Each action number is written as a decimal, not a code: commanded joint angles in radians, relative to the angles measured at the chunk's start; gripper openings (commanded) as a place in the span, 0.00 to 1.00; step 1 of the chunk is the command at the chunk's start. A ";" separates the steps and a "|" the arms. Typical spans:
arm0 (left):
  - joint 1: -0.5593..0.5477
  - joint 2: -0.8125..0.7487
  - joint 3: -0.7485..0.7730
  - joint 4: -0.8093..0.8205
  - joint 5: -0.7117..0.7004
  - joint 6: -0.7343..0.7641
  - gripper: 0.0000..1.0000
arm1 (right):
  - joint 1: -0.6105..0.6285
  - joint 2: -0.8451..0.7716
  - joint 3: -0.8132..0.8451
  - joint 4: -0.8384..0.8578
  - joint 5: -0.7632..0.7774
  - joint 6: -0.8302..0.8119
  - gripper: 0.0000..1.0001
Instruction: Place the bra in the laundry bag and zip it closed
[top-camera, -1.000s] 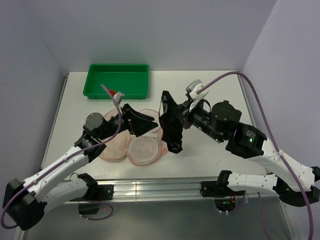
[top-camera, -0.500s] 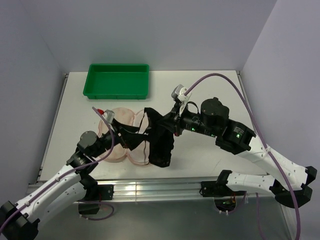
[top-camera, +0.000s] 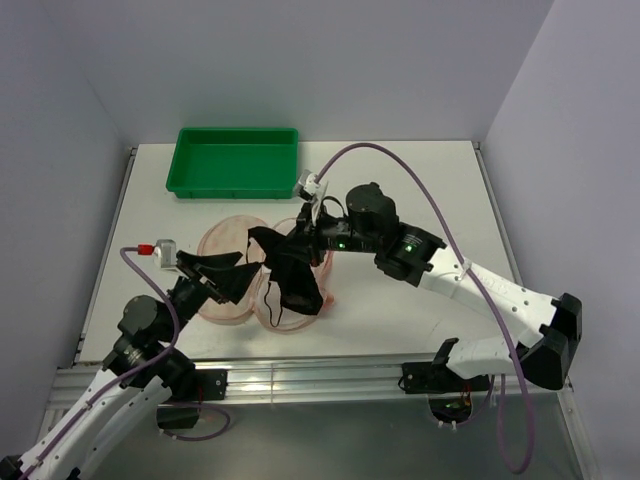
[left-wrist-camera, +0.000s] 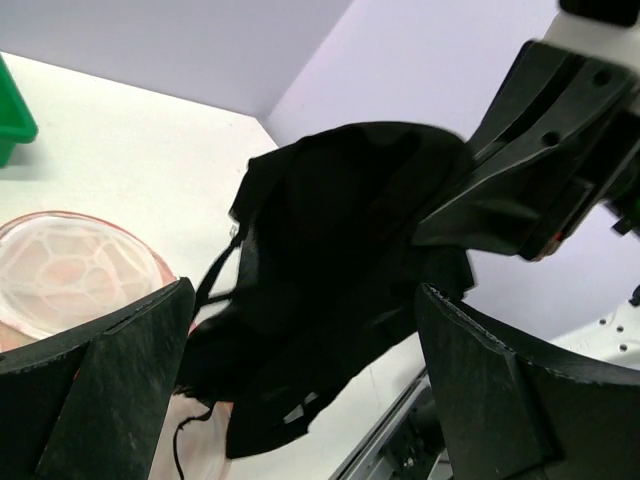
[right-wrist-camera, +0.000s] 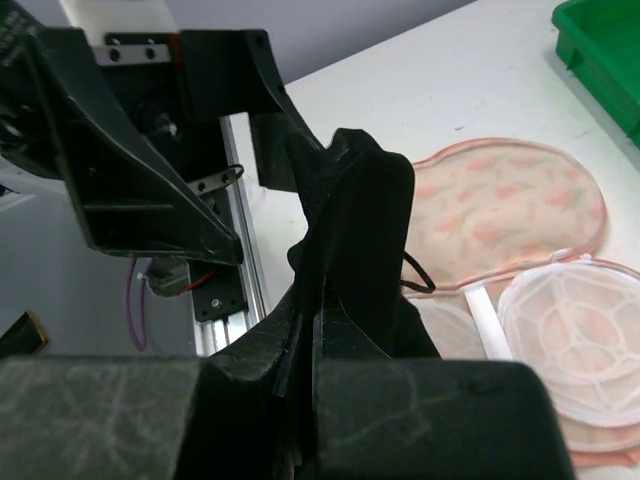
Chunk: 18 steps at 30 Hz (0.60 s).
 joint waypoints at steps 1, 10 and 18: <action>0.003 -0.025 0.053 -0.085 -0.089 -0.016 0.99 | -0.021 0.020 0.011 0.126 -0.056 0.015 0.00; 0.003 0.014 0.089 -0.090 -0.082 -0.007 0.99 | -0.058 0.050 0.065 0.140 -0.066 0.002 0.00; 0.003 -0.005 0.134 -0.147 -0.108 0.021 0.99 | -0.060 0.079 -0.013 0.210 -0.094 0.027 0.00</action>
